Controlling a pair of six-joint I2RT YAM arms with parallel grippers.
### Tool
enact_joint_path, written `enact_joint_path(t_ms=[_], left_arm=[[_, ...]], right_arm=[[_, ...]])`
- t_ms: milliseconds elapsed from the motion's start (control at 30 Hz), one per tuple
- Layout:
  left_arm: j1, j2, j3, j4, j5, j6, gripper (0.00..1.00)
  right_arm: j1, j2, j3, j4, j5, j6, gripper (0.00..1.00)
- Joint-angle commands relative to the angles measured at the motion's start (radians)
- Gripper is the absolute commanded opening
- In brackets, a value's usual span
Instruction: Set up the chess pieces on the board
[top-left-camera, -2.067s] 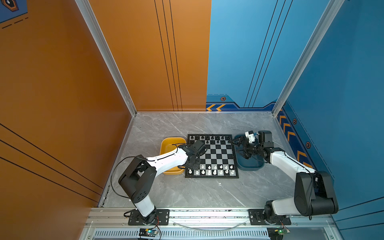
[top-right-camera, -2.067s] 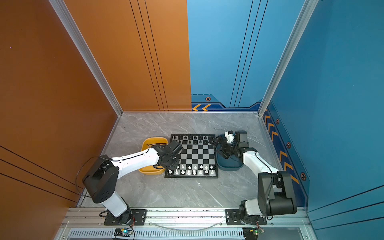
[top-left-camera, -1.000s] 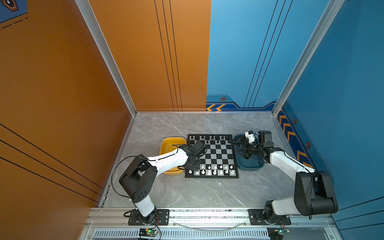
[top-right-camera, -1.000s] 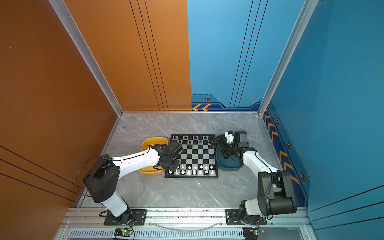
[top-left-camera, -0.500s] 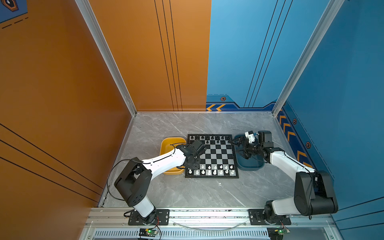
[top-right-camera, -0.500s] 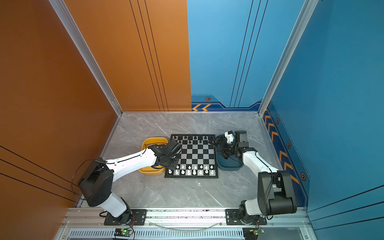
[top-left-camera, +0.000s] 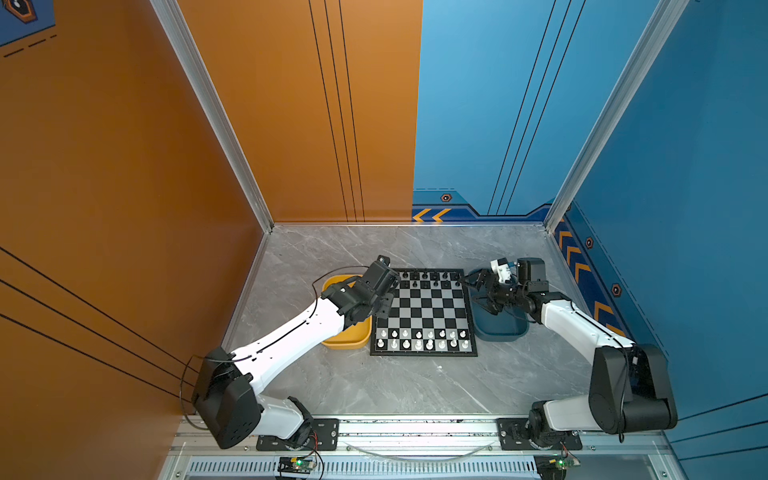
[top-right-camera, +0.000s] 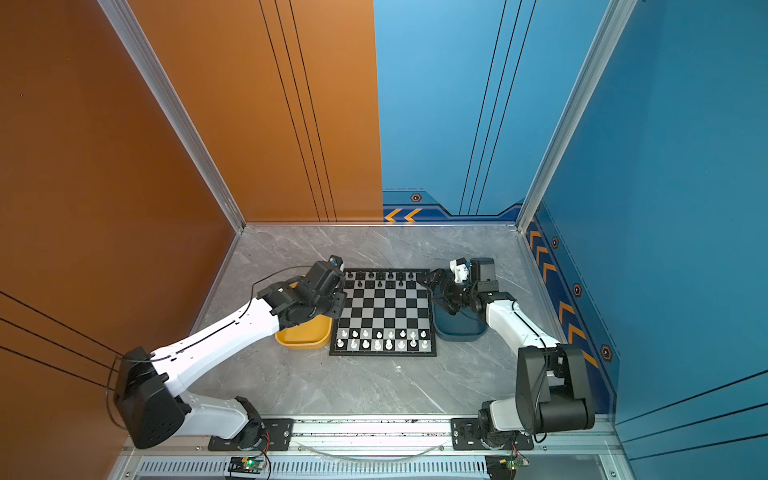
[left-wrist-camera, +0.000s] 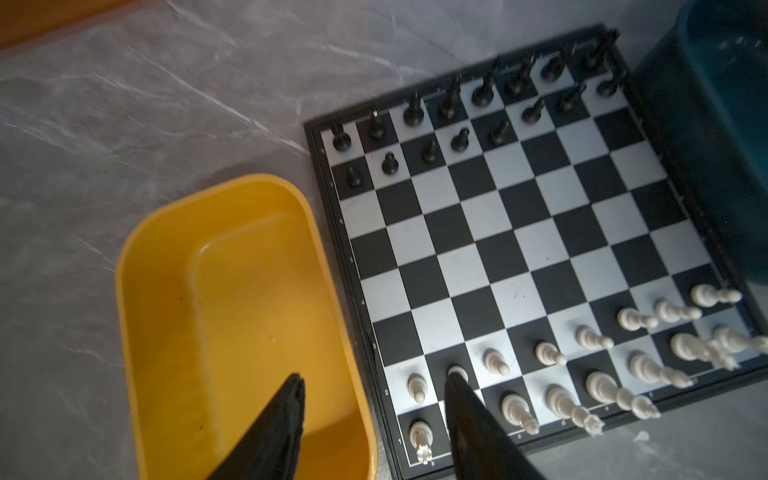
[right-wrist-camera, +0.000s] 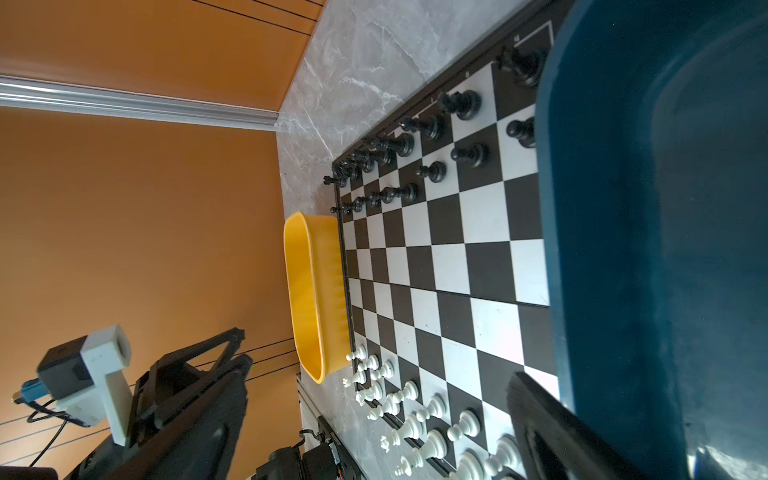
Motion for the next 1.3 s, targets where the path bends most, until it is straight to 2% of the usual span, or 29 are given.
enact_joint_path(t_ms=[0,67,167,200,333,500,600,700,833,1067,1200,1267], left_arm=[[0.049,-0.074,-0.005,0.126,-0.059,0.066,0.63],[0.084,-0.118,-0.036,0.185,-0.057,0.085,0.71],[0.14,-0.184,-0.087,0.24,-0.079,0.109,0.97],[0.158,-0.209,-0.101,0.245,-0.096,0.115,0.98],[0.214,-0.318,-0.207,0.321,-0.181,0.165,0.98],[0.279,-0.478,-0.441,0.591,-0.306,0.229,0.98],[0.323,-0.545,-0.609,0.795,-0.336,0.269,0.98],[0.372,-0.567,-0.732,0.931,-0.343,0.284,0.98],[0.429,-0.53,-0.813,1.023,-0.326,0.298,0.98],[0.493,-0.422,-0.892,1.176,-0.246,0.303,0.98],[0.517,-0.353,-0.956,1.355,-0.225,0.323,0.98],[0.521,-0.322,-0.953,1.37,-0.207,0.327,0.98]], right_arm=[[-0.004,-0.074,0.075,-0.104,0.038,-0.049,1.0],[-0.014,-0.113,0.104,-0.152,0.078,-0.084,1.0],[-0.031,-0.197,0.107,-0.164,0.174,-0.126,1.0],[-0.036,-0.234,0.101,-0.165,0.226,-0.146,1.0],[-0.047,-0.396,0.055,-0.167,0.48,-0.247,1.0],[-0.047,-0.637,-0.098,-0.082,0.873,-0.378,1.0],[-0.048,-0.761,-0.235,0.048,1.009,-0.474,1.0],[-0.049,-0.827,-0.356,0.172,1.067,-0.548,1.0],[-0.049,-0.794,-0.443,0.278,1.083,-0.569,1.0],[-0.052,-0.55,-0.534,0.515,1.132,-0.62,1.0],[-0.056,-0.426,-0.55,0.646,1.139,-0.634,1.0],[-0.059,-0.349,-0.552,0.72,1.145,-0.648,1.0]])
